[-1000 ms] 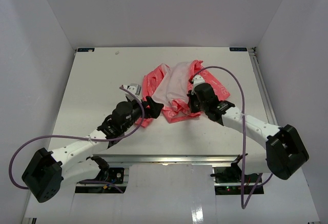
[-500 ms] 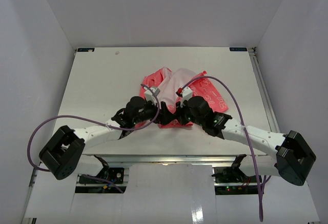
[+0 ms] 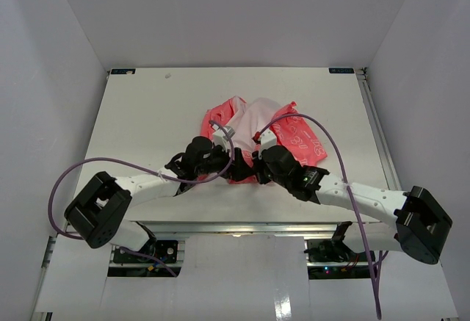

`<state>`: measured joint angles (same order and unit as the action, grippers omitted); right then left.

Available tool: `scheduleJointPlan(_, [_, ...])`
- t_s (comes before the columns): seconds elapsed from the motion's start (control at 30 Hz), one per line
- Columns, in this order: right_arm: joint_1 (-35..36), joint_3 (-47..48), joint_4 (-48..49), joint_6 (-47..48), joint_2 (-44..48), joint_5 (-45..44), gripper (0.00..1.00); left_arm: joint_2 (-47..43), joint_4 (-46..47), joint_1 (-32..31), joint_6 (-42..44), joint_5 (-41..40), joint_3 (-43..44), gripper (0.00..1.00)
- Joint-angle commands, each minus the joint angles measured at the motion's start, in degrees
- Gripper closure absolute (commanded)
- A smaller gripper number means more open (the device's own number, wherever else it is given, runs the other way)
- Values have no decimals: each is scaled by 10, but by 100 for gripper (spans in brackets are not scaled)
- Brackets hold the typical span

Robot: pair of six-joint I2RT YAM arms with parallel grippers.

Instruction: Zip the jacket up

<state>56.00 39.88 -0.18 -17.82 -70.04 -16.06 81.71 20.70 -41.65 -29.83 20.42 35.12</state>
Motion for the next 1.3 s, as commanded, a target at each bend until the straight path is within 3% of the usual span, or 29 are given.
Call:
scheduleJointPlan(0.0, [13, 51, 37, -48, -29, 20, 68, -69, -18, 1, -26, -113, 4, 8])
scheduleJointPlan(0.1, [13, 47, 52, -54, -33, 15, 50, -117, -2, 16, -47, -150, -36, 7])
scheduleJointPlan(0.23, [10, 21, 61, -63, 0, -47, 41, -140, -17, 21, -36, -159, -35, 7])
scheduleJointPlan(0.57, [-9, -113, 80, -108, 163, -125, 41, -34, 21, 21, 21, -31, 1, 15])
scheduleJointPlan(0.8, [-15, -181, 113, -93, 264, -89, 40, 62, 29, 21, 40, 25, 50, 18])
scheduleJointPlan(1.27, [-15, -228, 160, -85, 296, -45, 39, 137, 16, 21, 53, 46, 93, 27])
